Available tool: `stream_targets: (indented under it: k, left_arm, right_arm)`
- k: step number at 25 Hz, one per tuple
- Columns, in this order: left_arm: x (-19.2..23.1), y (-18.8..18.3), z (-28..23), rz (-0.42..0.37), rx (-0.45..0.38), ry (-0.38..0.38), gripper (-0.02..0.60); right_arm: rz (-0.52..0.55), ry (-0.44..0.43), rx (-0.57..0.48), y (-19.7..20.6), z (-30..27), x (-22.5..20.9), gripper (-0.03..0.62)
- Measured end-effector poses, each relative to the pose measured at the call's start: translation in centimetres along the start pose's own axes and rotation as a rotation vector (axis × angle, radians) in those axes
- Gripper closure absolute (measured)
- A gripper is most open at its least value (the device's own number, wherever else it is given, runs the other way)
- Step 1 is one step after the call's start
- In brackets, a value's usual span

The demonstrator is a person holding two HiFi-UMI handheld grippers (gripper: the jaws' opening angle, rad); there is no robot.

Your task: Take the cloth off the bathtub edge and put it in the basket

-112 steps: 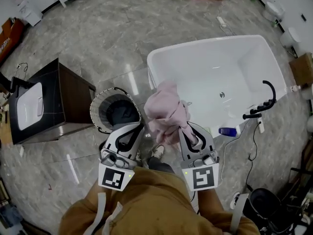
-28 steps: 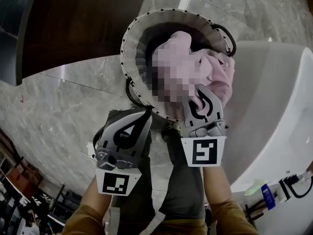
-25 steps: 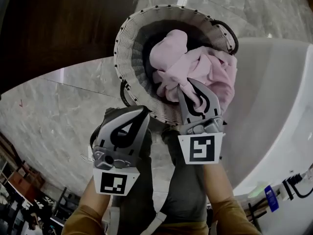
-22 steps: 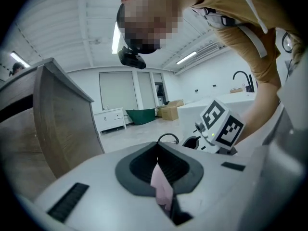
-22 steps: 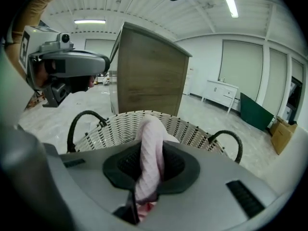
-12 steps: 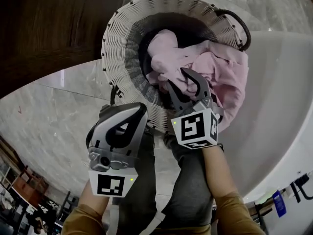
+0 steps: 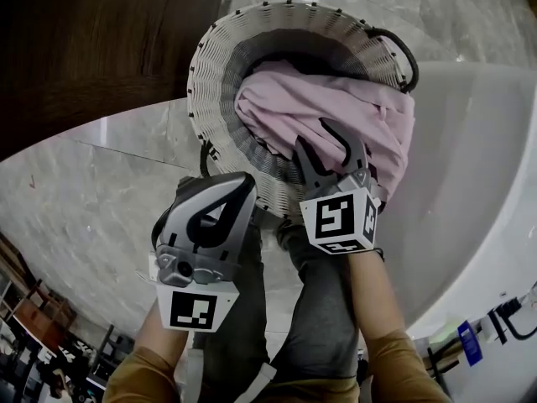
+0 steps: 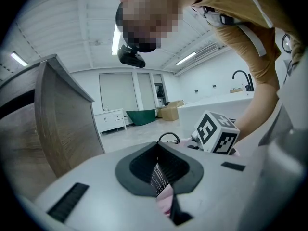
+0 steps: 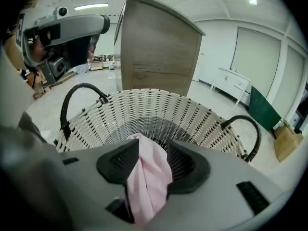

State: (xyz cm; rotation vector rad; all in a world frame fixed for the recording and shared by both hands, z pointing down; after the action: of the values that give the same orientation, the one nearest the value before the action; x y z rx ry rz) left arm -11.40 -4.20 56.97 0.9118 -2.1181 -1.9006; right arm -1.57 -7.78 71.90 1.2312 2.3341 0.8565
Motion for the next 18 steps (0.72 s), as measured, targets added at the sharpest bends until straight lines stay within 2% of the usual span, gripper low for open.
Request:
stream_targets:
  k: [2,5,10,18]
  left_arm:
    - [0.3,-1.2,0.4,0.003,0.001,0.000,0.575]
    - [0.6,-3.3,1.1,0.008,0.003,0.002,0.575]
    - [1.5,-7.6,2.4,0.008,0.003,0.003,0.575]
    - [3.5,-15.1,5.2,-0.004,-0.008,-0.015,0.575]
  right_arm:
    - [-0.002,-0.001,-0.007,-1.1,1.3,0.1,0.413]
    - [0.007,0.008,-0.020,-3.0,3.7,0.4,0.526]
    - [0.014,0.002,-0.026,-6.3,7.6,1.0,0.587]
    - [0.033,0.000,-0.050,-12.3,15.0,2.9,0.588]
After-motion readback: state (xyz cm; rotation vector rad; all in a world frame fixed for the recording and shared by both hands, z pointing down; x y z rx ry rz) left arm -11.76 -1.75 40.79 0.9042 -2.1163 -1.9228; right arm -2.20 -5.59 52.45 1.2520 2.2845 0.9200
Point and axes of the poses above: the fingertips, and each gripper's own axes: z backward along the fingers, x to its left, y out of its underside, the point moved 3 cm from there along z, backward along the fingers, and after that the axes turned 13 degrees about -y, right-handed, at the moved point
